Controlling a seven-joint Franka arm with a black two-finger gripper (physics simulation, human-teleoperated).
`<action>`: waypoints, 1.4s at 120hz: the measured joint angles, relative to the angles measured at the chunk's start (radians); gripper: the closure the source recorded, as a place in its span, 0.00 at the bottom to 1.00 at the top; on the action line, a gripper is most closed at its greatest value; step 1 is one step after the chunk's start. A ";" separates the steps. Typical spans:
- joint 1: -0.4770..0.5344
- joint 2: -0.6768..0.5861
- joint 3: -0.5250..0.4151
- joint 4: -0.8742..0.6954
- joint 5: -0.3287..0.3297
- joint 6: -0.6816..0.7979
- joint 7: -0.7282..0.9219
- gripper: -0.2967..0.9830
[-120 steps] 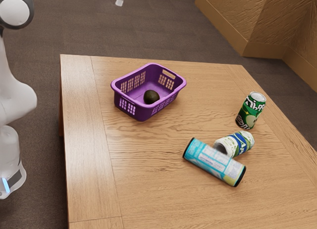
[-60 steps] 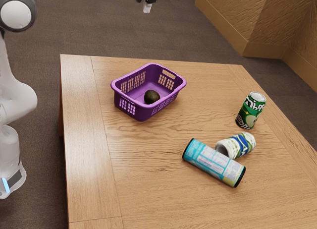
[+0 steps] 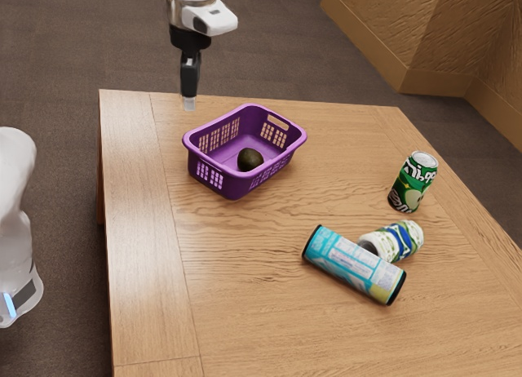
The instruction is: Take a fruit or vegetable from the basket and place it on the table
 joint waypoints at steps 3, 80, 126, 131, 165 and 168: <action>-0.011 0.007 0.016 -0.023 0.005 0.037 -0.002 0.25; -0.303 0.307 0.468 0.039 0.106 0.416 -0.038 0.25; -0.426 0.455 0.657 0.030 0.102 0.565 -0.045 0.25; -0.437 0.459 0.660 0.029 0.101 0.587 -0.046 0.25; -0.464 0.521 0.691 0.011 0.097 0.678 -0.051 0.25; -0.462 0.526 0.694 0.012 0.097 0.682 -0.051 0.25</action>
